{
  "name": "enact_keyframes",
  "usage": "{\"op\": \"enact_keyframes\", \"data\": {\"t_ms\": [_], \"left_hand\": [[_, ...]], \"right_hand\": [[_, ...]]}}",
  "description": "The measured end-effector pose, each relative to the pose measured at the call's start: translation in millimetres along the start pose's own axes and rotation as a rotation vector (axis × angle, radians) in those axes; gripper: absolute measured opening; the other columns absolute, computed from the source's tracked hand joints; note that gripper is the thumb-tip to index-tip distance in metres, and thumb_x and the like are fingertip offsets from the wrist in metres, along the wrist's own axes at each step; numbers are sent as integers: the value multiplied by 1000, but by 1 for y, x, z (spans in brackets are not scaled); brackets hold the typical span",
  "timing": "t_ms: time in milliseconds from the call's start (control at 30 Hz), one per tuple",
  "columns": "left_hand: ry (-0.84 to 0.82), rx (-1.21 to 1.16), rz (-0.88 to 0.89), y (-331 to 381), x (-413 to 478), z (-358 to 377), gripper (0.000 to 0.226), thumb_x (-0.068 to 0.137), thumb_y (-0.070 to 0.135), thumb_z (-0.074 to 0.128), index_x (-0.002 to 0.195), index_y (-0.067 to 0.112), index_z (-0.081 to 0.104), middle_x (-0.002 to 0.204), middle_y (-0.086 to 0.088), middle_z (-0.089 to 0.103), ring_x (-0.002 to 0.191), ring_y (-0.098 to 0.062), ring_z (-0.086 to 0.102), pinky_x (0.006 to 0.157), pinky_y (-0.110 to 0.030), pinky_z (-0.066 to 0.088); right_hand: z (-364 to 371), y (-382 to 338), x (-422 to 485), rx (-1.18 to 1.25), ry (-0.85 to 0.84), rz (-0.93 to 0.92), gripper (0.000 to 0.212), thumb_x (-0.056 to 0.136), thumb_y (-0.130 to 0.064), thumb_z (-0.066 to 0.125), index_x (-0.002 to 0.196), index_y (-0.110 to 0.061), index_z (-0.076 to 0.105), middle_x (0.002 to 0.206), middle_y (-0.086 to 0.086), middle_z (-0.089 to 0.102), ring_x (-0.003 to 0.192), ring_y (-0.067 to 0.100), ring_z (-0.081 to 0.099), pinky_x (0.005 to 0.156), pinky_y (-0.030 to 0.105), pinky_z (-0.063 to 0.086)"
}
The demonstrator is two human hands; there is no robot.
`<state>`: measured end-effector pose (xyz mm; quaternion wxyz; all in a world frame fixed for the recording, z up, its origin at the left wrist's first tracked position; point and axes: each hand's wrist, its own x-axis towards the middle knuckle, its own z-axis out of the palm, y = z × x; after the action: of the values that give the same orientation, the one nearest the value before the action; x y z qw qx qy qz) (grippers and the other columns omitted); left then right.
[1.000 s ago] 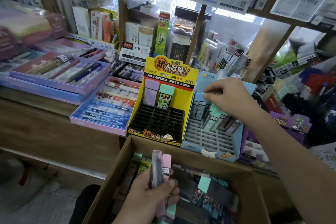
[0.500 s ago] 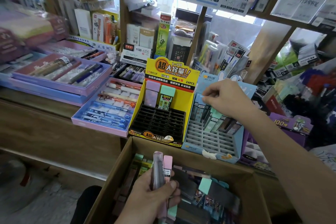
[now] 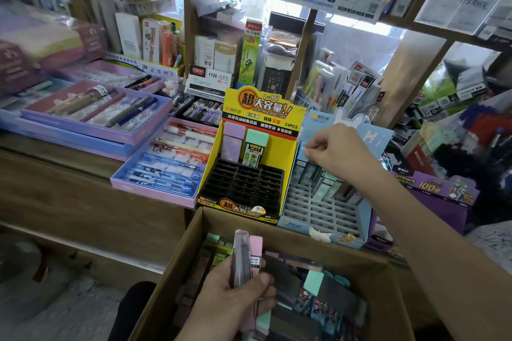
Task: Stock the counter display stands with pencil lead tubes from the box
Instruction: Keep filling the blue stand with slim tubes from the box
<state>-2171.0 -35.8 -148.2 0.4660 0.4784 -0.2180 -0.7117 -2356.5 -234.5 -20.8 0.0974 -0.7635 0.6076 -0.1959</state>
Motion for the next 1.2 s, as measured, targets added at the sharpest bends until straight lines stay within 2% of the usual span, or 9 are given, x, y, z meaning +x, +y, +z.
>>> {"op": "enact_keyframes", "data": {"t_ms": [167, 333, 467, 600, 667, 800, 1000, 1067, 1200], "left_hand": [[2, 23, 12, 2, -2, 1, 18, 92, 1, 66, 110, 0, 67, 92, -22, 76, 83, -33, 76, 68, -33, 61], [-36, -6, 12, 2, -3, 3, 20, 93, 2, 64, 113, -1, 66, 96, -23, 77, 87, -34, 77, 64, -31, 62], [-44, -56, 13, 1, -2, 4, 22, 93, 3, 64, 114, -1, 65, 98, -24, 76, 90, -36, 76, 65, -33, 62], [-45, -92, 27, -1, -1, 5, 20, 93, 2, 63, 112, 1, 68, 98, -27, 75, 90, -38, 76, 65, -34, 63], [-57, -103, 34, -2, 0, 4, 21, 92, 3, 65, 112, 3, 70, 100, -27, 75, 92, -38, 75, 66, -35, 63], [-91, -64, 40, -3, 2, 3, 26, 88, 8, 69, 115, 11, 71, 104, -23, 76, 97, -37, 75, 72, -37, 63], [-137, 0, 66, -5, 4, 0, 24, 80, 26, 77, 104, 27, 78, 113, -13, 76, 109, -27, 72, 88, -36, 60], [-120, 71, 95, -4, 4, -1, 26, 78, 33, 75, 104, 30, 77, 110, -8, 77, 106, -22, 73, 88, -33, 59], [-39, 23, 68, -9, 7, -4, 30, 69, 28, 79, 97, 19, 78, 106, -12, 78, 103, -24, 74, 84, -38, 60]], "right_hand": [[-5, -2, -10, 36, 51, 4, 31, 91, -19, 76, 122, -14, 74, 83, -2, 73, 76, 9, 63, 74, 23, 44], [-8, -17, -42, 233, 212, -113, 12, 90, -13, 75, 99, -18, 80, 73, -12, 70, 63, -2, 59, 62, 8, 44], [12, -26, -78, 423, 23, -116, 12, 88, -16, 79, 94, -25, 82, 77, -6, 75, 68, 10, 64, 62, 16, 51], [42, -20, -104, 404, -204, -95, 8, 88, -29, 79, 95, -28, 82, 78, -15, 75, 71, -3, 67, 63, 12, 49], [53, -18, -113, 410, -325, -59, 15, 88, -36, 79, 99, -26, 82, 82, -14, 76, 72, -4, 68, 63, 12, 49], [63, -18, -123, 628, -419, -4, 12, 88, -27, 81, 97, -19, 82, 81, -2, 79, 68, 3, 70, 61, 14, 51], [50, -12, -126, 742, -389, 48, 4, 87, -22, 82, 91, -20, 82, 82, 5, 78, 68, 12, 70, 66, 22, 57], [38, -9, -126, 756, -344, 36, 5, 86, -25, 83, 89, -22, 82, 82, 5, 78, 67, 14, 70, 65, 22, 58], [8, 4, -122, 777, -149, 30, 8, 82, -26, 81, 90, -25, 81, 79, 4, 77, 64, 15, 71, 61, 19, 56]]}}
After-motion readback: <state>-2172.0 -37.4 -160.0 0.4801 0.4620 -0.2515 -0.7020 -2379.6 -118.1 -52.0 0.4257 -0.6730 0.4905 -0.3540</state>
